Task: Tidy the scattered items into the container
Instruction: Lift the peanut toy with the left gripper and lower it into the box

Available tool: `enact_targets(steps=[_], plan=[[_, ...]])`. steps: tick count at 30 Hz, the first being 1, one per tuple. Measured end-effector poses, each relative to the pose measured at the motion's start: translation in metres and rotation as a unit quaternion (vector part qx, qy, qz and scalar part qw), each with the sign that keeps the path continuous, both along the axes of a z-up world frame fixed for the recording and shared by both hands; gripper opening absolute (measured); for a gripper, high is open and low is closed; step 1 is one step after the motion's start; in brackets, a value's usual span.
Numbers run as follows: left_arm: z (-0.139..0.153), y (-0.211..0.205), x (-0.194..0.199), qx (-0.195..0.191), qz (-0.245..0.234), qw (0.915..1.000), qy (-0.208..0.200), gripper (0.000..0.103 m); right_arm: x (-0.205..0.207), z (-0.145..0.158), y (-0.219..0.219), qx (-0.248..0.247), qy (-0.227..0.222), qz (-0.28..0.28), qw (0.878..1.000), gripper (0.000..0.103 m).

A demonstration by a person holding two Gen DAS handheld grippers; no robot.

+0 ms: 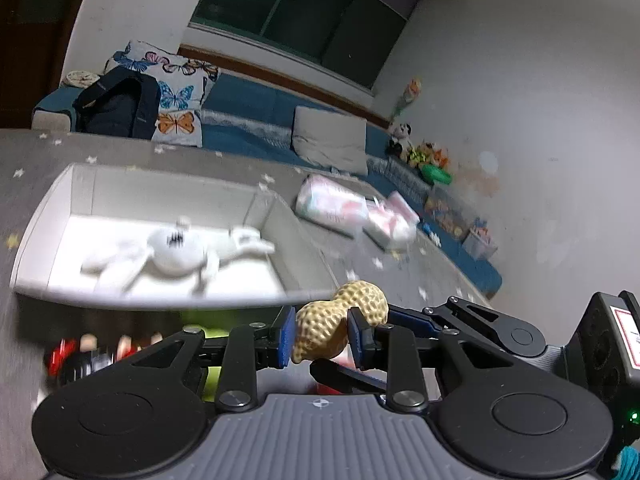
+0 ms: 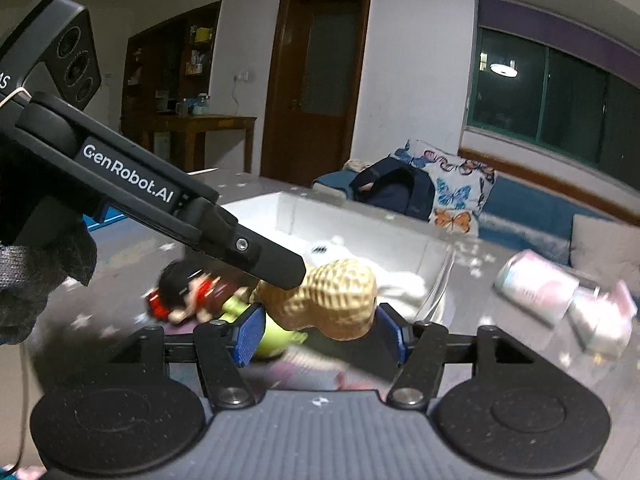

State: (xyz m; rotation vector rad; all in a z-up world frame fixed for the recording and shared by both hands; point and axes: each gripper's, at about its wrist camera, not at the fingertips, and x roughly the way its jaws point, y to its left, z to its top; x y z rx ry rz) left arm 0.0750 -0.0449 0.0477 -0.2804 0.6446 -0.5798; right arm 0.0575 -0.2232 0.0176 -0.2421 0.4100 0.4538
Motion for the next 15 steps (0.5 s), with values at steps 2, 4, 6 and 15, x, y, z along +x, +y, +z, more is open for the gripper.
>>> enact_targets(steps=[2, 4, 6, 15], plan=[[0.003, 0.0, 0.017, -0.005, 0.006, 1.0, 0.0, 0.03, 0.017, 0.007, 0.002, -0.015, -0.001, 0.001, 1.0, 0.062], [0.003, 0.0, 0.036, -0.011, 0.012, 0.9998, 0.006, 0.03, 0.037, 0.013, 0.004, -0.034, 0.004, 0.005, 0.999, 0.062], [0.0, 0.001, 0.054, -0.018, 0.019, 0.9994, 0.02, 0.03, 0.056, 0.015, 0.007, -0.053, 0.012, 0.01, 0.998, 0.062], [-0.032, 0.002, 0.118, -0.024, 0.039, 0.9936, 0.104, 0.03, 0.126, 0.001, 0.027, -0.141, 0.094, 0.061, 0.984, 0.062]])
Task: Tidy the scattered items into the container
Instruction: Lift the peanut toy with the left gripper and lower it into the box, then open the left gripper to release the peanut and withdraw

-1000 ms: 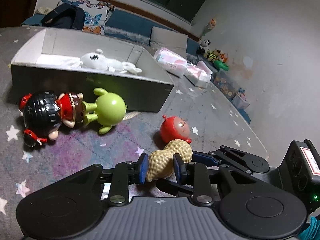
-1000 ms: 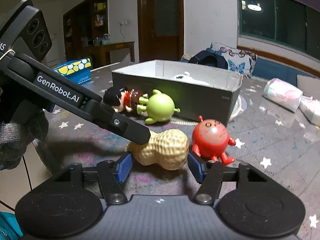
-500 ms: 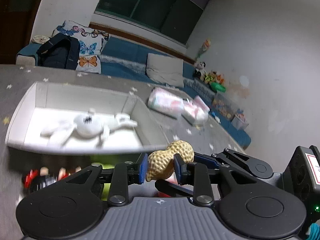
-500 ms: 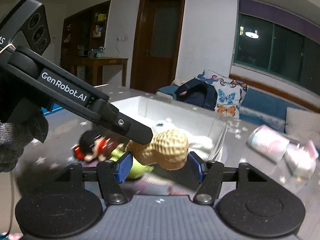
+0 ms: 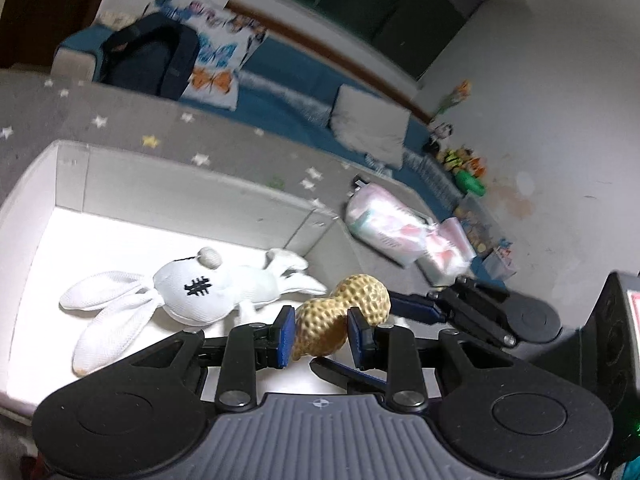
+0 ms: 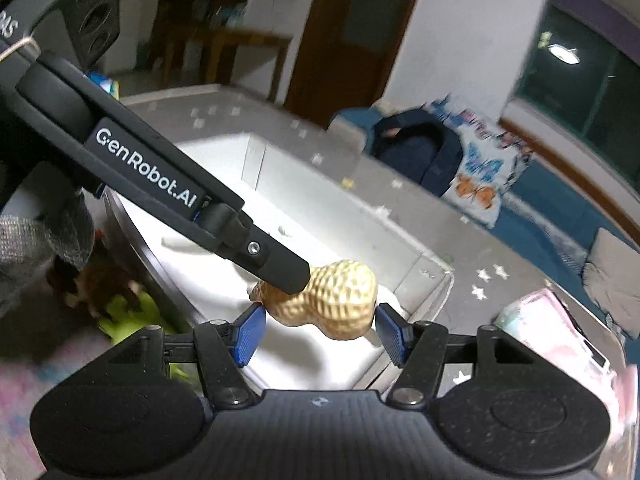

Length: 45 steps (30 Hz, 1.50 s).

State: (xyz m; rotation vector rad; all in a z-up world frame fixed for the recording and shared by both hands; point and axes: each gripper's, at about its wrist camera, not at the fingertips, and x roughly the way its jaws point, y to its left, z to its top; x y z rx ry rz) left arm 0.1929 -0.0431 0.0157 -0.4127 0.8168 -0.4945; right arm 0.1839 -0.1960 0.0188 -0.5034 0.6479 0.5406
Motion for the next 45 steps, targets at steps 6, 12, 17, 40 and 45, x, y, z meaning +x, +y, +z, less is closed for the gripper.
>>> enact_targets(steps=[6, 12, 17, 40, 45], plan=[[-0.011, 0.001, 0.019, 0.01, 0.004, 0.9995, 0.031, 0.03, 0.03, -0.008, 0.011, -0.041, 0.054, 0.029, 0.997, 0.061], [-0.02, 0.0, 0.03, 0.013, 0.004, 0.9982, 0.058, 0.03, 0.049, -0.012, 0.015, -0.066, 0.109, 0.053, 0.99, 0.062], [-0.027, -0.003, 0.036, 0.001, 0.004, 0.9974, 0.072, 0.03, 0.048, -0.012, 0.017, -0.086, 0.113, 0.063, 0.988, 0.063], [-0.004, -0.012, -0.001, 0.005, 0.007, 0.9997, 0.023, 0.03, -0.034, 0.021, -0.035, 0.061, 0.01, -0.026, 0.998, 0.064], [0.006, -0.013, -0.027, 0.002, 0.0, 1.0, -0.001, 0.03, -0.069, 0.02, -0.059, 0.116, 0.009, -0.053, 0.992, 0.065]])
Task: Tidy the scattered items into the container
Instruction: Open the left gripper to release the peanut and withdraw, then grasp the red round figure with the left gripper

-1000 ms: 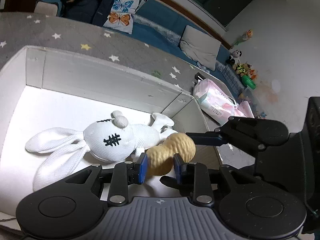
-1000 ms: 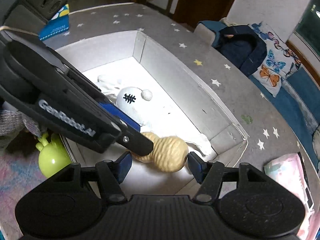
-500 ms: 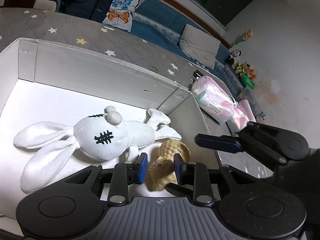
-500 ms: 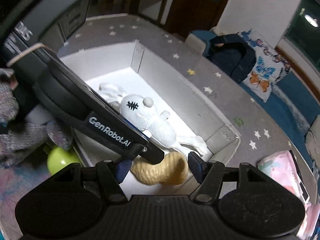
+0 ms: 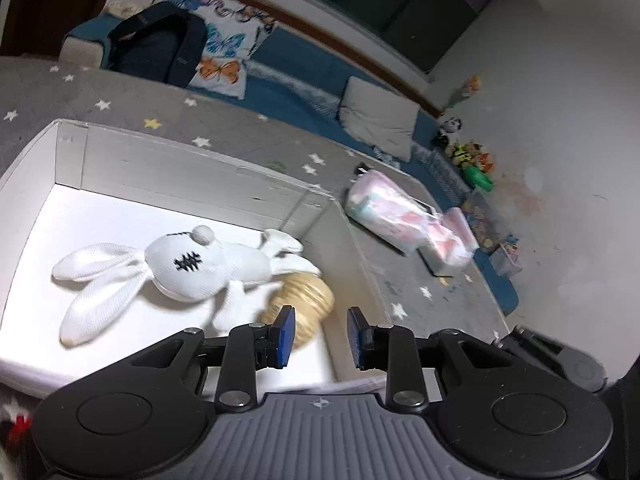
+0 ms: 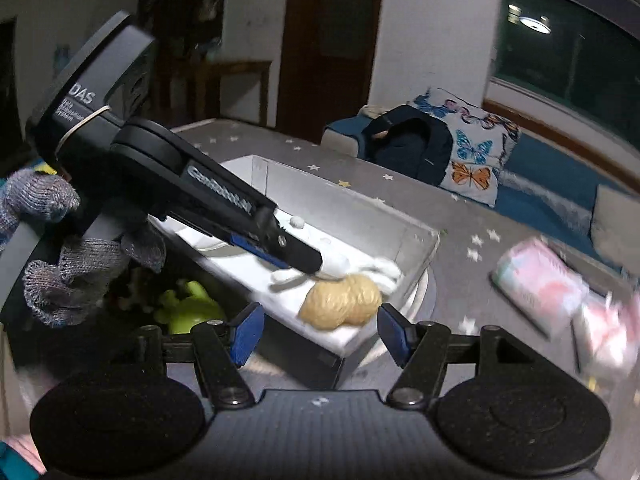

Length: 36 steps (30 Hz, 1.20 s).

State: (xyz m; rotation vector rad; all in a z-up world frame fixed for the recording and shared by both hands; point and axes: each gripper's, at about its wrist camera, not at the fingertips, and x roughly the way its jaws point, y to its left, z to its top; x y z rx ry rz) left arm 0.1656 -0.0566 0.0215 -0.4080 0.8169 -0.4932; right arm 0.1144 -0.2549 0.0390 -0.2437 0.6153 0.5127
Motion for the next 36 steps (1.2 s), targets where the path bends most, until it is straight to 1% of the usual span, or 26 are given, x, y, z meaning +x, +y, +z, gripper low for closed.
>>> enact_targets(steps=[6, 10, 13, 17, 21, 28, 36], plan=[[0.0, -0.008, -0.037, -0.002, -0.022, 0.9996, -0.015, 0.03, -0.031, -0.017, -0.012, 0.018, 0.018, -0.012, 1.0, 0.067], [-0.005, -0.015, -0.056, -0.008, -0.042, 0.999, -0.011, 0.031, -0.041, -0.03, -0.013, 0.02, 0.031, -0.015, 0.999, 0.068], [-0.012, -0.019, -0.066, -0.018, -0.055, 0.9983, -0.001, 0.032, -0.043, -0.039, -0.012, 0.029, 0.041, -0.02, 0.999, 0.068], [-0.023, -0.022, -0.07, -0.029, -0.06, 0.9976, 0.019, 0.032, -0.041, -0.049, -0.013, 0.032, 0.046, -0.034, 0.998, 0.07], [-0.031, -0.019, -0.072, -0.043, -0.062, 0.9966, 0.032, 0.032, -0.043, -0.057, -0.017, 0.053, 0.057, -0.048, 0.996, 0.072], [-0.039, -0.02, -0.071, -0.045, -0.062, 0.9961, 0.043, 0.032, -0.042, -0.067, -0.019, 0.076, 0.075, -0.061, 0.992, 0.072], [-0.046, -0.023, -0.069, -0.042, -0.061, 0.9959, 0.052, 0.032, -0.041, -0.071, -0.014, 0.081, 0.073, -0.067, 0.992, 0.07]])
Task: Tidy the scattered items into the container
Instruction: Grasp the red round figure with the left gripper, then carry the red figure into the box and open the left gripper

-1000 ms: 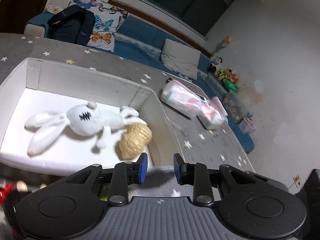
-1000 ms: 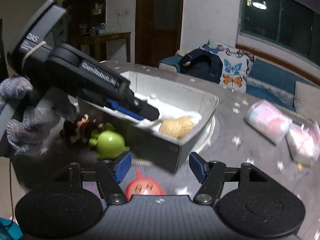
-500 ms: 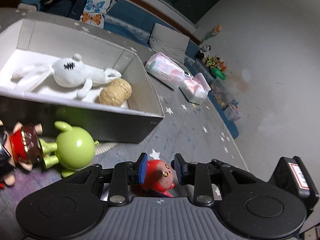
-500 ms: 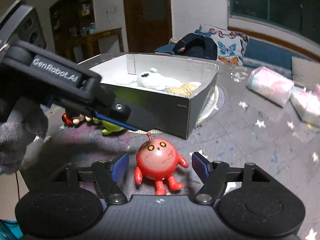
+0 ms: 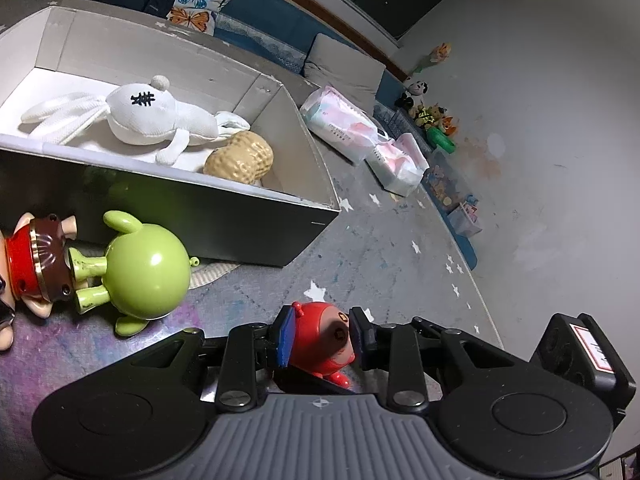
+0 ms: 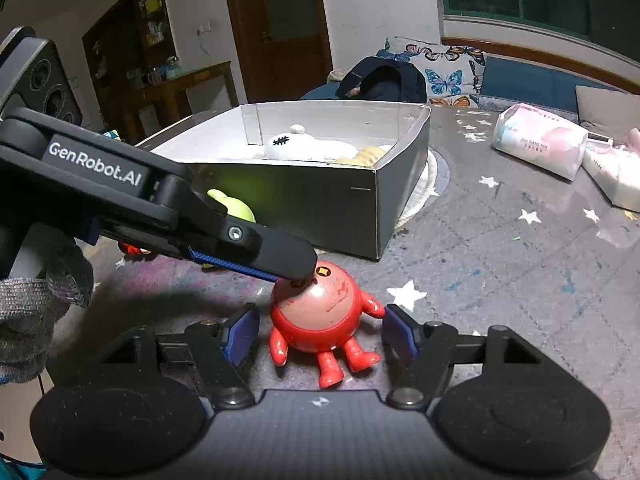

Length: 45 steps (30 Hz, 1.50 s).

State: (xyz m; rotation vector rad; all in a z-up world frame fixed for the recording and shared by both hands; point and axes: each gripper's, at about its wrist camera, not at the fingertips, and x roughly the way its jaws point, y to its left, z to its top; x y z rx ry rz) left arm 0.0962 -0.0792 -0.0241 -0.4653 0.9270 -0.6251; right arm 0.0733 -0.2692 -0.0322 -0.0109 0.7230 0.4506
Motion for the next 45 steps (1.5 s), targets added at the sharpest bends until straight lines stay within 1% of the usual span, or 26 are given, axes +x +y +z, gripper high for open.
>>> enact_targets(steps=[5, 11, 22, 27, 31, 37, 40, 43, 45], plan=[[-0.003, 0.001, 0.001, -0.002, 0.0, 1.0, 0.003, 0.032, 0.0, -0.001, 0.0, -0.005, -0.002, -0.007, 1.0, 0.063], [-0.007, 0.002, 0.002, -0.009, 0.004, 0.9998, 0.015, 0.034, 0.0, -0.002, 0.0, -0.002, -0.002, -0.015, 1.0, 0.062], [-0.004, 0.004, -0.001, -0.016, 0.001, 0.9998, 0.011, 0.034, -0.005, 0.0, 0.001, -0.004, -0.011, -0.016, 1.0, 0.062], [0.01, 0.009, -0.008, -0.029, 0.005, 0.9995, -0.007, 0.034, -0.01, 0.015, 0.004, -0.01, -0.033, -0.011, 0.999, 0.062], [0.029, 0.018, -0.011, -0.039, 0.013, 0.9985, -0.036, 0.034, -0.01, 0.034, 0.009, -0.014, -0.059, -0.003, 0.998, 0.062], [0.057, 0.036, -0.002, -0.044, 0.039, 0.9955, -0.074, 0.034, 0.012, 0.063, 0.026, -0.023, -0.093, 0.02, 0.995, 0.062], [0.066, 0.047, 0.01, -0.043, 0.056, 0.994, -0.083, 0.034, 0.03, 0.072, 0.038, -0.027, -0.098, 0.035, 0.994, 0.062], [0.068, 0.057, 0.026, -0.042, 0.072, 0.9933, -0.08, 0.034, 0.052, 0.077, 0.051, -0.034, -0.094, 0.052, 0.994, 0.062], [0.065, 0.064, 0.039, -0.044, 0.081, 0.9932, -0.071, 0.034, 0.068, 0.078, 0.06, -0.035, -0.084, 0.062, 0.994, 0.062]])
